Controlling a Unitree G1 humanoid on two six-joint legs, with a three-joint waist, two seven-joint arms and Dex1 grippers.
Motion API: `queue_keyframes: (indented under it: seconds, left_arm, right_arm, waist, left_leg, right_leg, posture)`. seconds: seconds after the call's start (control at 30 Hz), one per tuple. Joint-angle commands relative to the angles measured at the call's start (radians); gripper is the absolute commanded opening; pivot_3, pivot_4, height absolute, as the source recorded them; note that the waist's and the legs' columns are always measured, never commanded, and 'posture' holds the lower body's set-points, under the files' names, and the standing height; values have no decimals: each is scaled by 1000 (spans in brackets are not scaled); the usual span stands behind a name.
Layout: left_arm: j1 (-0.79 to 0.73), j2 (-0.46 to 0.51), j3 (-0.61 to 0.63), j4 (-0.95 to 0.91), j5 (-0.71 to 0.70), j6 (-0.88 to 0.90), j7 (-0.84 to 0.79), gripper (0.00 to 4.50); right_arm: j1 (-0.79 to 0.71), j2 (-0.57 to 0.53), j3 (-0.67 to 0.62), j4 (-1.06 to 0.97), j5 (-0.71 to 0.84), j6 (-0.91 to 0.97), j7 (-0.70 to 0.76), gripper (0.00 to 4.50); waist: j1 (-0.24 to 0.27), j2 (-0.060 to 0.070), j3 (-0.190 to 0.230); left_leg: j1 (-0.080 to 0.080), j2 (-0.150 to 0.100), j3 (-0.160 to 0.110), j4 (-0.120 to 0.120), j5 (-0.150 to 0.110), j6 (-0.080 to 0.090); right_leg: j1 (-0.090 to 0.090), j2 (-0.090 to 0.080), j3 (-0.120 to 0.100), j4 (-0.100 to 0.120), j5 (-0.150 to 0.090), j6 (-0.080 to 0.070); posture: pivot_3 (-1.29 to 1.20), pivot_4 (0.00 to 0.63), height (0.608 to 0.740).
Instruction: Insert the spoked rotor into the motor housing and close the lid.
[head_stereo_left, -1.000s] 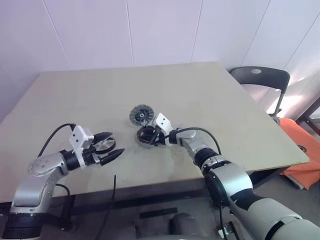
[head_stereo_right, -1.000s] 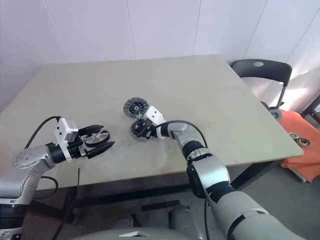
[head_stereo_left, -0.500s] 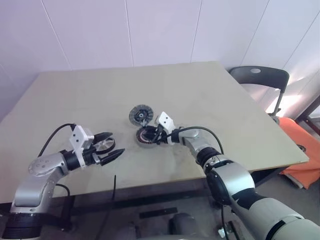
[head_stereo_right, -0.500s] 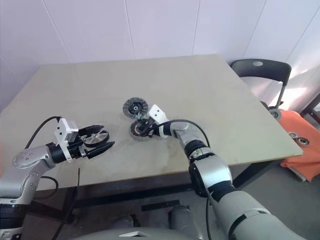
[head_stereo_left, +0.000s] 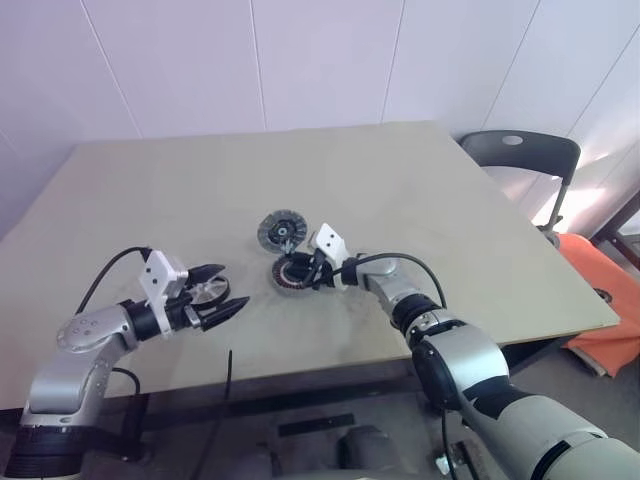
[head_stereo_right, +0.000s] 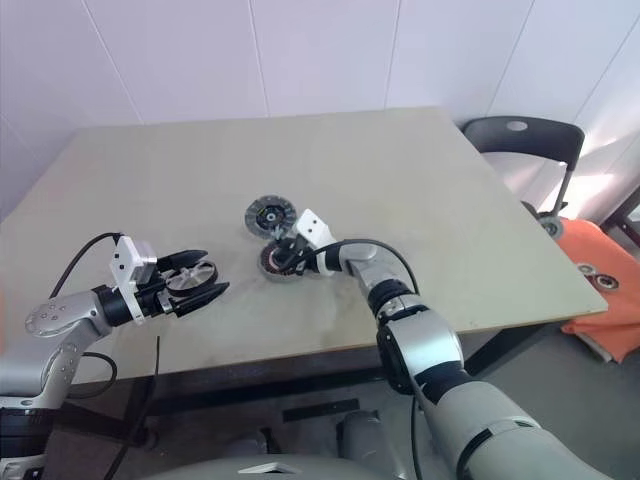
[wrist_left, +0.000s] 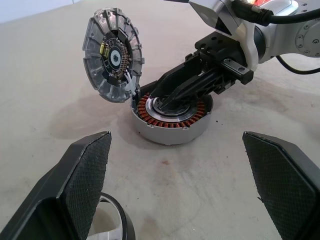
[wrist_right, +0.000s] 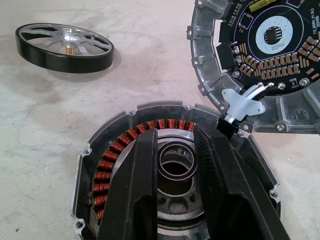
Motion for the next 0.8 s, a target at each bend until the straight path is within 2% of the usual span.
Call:
queue_keyframes:
  seconds: [0.03, 0.3, 0.33, 0.37, 0.8]
  left_arm:
    - [-6, 1, 7, -31, -3, -10, 1, 4500]
    - [-8, 0, 6, -24, 0, -15, -1, 4500]
    - [-9, 0, 5, -23, 1, -15, -1, 4500]
    - [-9, -1, 5, -22, 1, -15, -1, 4500]
    - [-10, -9, 3, -13, 7, -20, -4, 4500]
  right_arm:
    - [-16, -4, 4, -7, -9, -5, -10, 735]
    - [-9, -15, 14, -8, -16, -10, 8, 735]
    - [-8, -18, 16, -7, -18, -4, 5, 1454]
    - [-7, -20, 15, -6, -15, 4, 20, 1630]
    - [-5, -22, 9, -12, 0, 15, 61, 1630]
  waist:
    - [0, 0, 0]
    - [0, 0, 0]
    - [0, 0, 0]
    - [0, 0, 0]
    - [1, 0, 0]
  left_leg:
    - [0, 0, 0, 0, 0, 0]
    - [0, 0, 0, 0, 0, 0]
    - [0, 0, 0, 0, 0, 0]
    - [0, 0, 0, 0, 0, 0]
    - [0, 0, 0, -1, 0, 0]
  right_leg:
    - [0, 0, 0, 0, 0, 0]
    - [0, 0, 0, 0, 0, 0]
    - [0, 0, 0, 0, 0, 0]
    - [0, 0, 0, 0, 0, 0]
    - [0, 0, 0, -1, 0, 0]
  posture:
    - [0, 0, 740]
    - [0, 0, 740]
    - [0, 0, 740]
    - [0, 0, 740]
    - [0, 0, 740]
